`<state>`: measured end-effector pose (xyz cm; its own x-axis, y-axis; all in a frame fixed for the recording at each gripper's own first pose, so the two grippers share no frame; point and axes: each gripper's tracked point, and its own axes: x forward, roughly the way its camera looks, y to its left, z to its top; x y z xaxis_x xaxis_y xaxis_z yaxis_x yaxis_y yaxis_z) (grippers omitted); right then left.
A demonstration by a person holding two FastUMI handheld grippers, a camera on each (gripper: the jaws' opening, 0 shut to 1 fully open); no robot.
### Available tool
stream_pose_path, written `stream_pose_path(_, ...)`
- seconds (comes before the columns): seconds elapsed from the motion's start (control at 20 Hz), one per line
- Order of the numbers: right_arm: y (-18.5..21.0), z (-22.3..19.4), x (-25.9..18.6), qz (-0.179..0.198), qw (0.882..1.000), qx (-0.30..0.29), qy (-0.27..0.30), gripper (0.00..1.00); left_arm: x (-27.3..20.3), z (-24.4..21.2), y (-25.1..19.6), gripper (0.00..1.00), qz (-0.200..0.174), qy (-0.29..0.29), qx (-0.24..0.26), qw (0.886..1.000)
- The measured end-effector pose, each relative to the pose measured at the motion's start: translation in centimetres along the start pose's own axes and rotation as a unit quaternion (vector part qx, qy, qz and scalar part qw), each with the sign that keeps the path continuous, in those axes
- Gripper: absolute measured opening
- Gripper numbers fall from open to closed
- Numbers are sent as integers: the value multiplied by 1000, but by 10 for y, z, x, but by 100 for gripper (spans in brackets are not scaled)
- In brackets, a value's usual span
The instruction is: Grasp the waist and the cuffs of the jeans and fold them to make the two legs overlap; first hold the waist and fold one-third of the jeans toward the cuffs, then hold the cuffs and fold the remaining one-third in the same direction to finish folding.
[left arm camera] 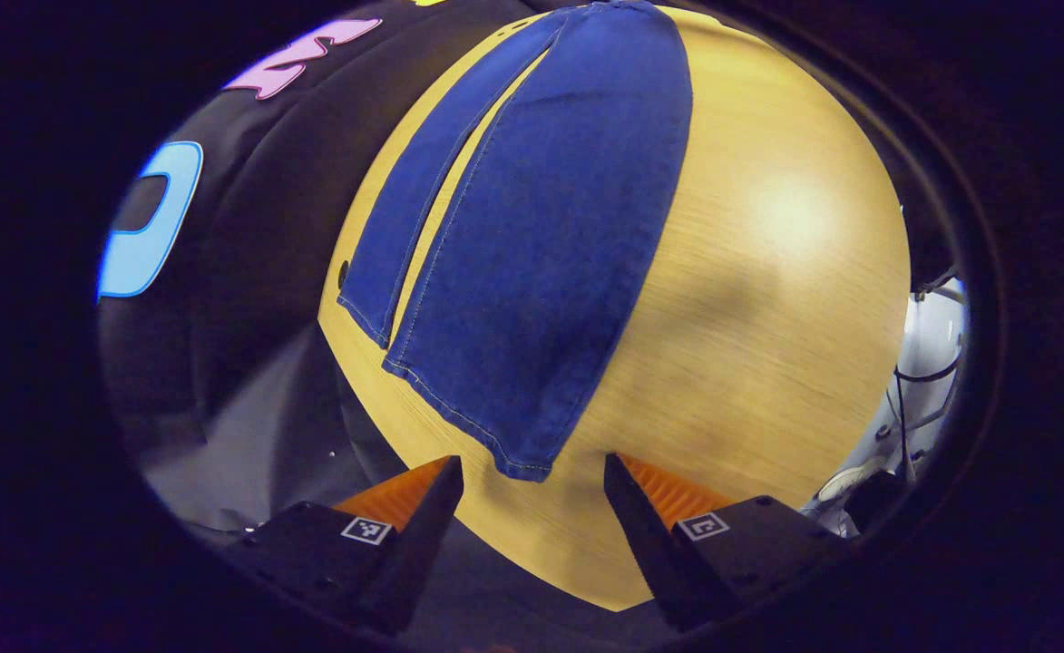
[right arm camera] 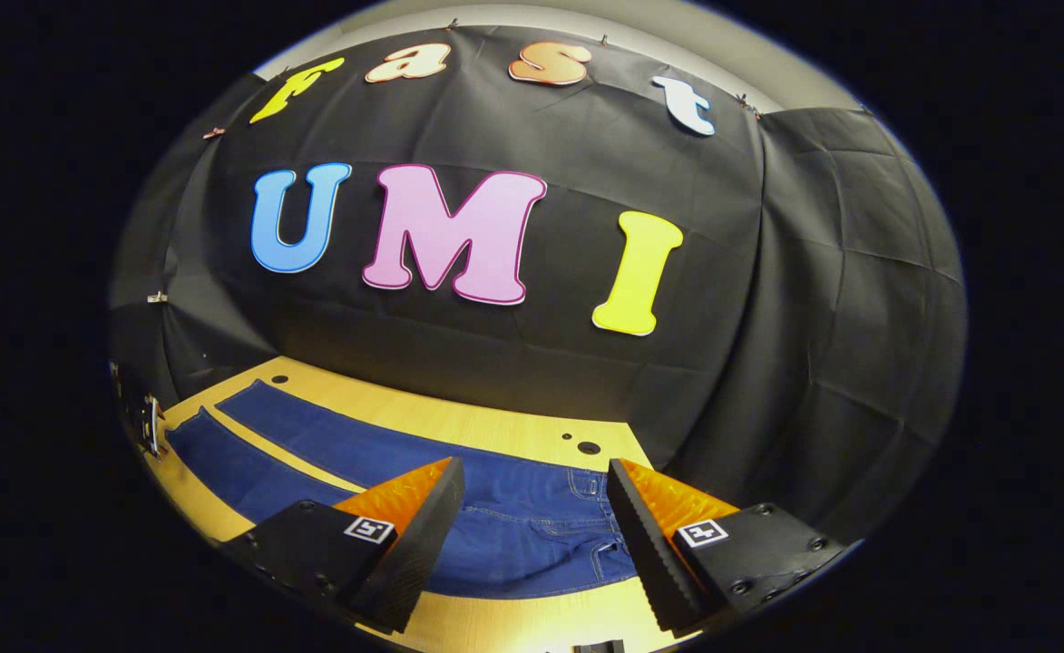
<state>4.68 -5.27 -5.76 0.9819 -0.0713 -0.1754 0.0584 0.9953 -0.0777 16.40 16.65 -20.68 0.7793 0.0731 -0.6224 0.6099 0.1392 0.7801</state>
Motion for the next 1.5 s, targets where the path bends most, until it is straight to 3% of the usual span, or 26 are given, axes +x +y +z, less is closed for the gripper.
stream_pose_path(0.15, 1, -6, 17, 3, 1000, -19, 5, 96, 19, 2, 12, 97, -24, -5, 40, 999)
stream_pose_path(0.3, 4, -20, 31, 5, 999, -22, 23, 96, 33, 15, 27, 94, -25, -19, 59, 998)
stream_pose_path(0.5, 4, -36, 46, 7, 998, -40, 45, 97, 53, 37, 40, 81, -20, -34, 73, 997)
stream_pose_path(0.75, -22, -58, 58, -7, 997, -42, 69, 97, 56, 38, 31, 30, -25, -21, 52, 998)
stream_pose_path(0.8, -34, -62, 60, -14, 996, -58, 71, 97, 54, 42, 33, 31, -18, -19, 46, 999)
stream_pose_path(0.85, -49, -65, 62, -23, 994, -81, 71, 97, 53, 45, 32, 8, -19, -17, 40, 999)
stream_pose_path(0.9, -65, -66, 64, -33, 992, -105, 68, 97, 55, 43, 32, 17, -23, -14, 33, 999)
stream_pose_path(1.0, -99, -70, 69, -47, 984, -158, 63, 97, 54, 46, 30, 12, -39, -12, 12, 999)
stream_pose_path(1.2, -151, -91, 77, -38, 960, -270, 71, 97, 49, 55, 18, 7, -92, -5, -17, 996)
stream_pose_path(1.3, -166, -107, 80, -12, 938, -336, 89, 97, 42, 60, 11, 7, -114, -5, -33, 993)
stream_pose_path(1.35, -172, -122, 82, 5, 925, -366, 104, 96, 40, 61, 8, 7, -116, -3, -29, 993)
stream_pose_path(1.5, -172, -178, 83, 91, 867, -463, 160, 96, 37, 60, 3, 7, -96, -2, 4, 995)
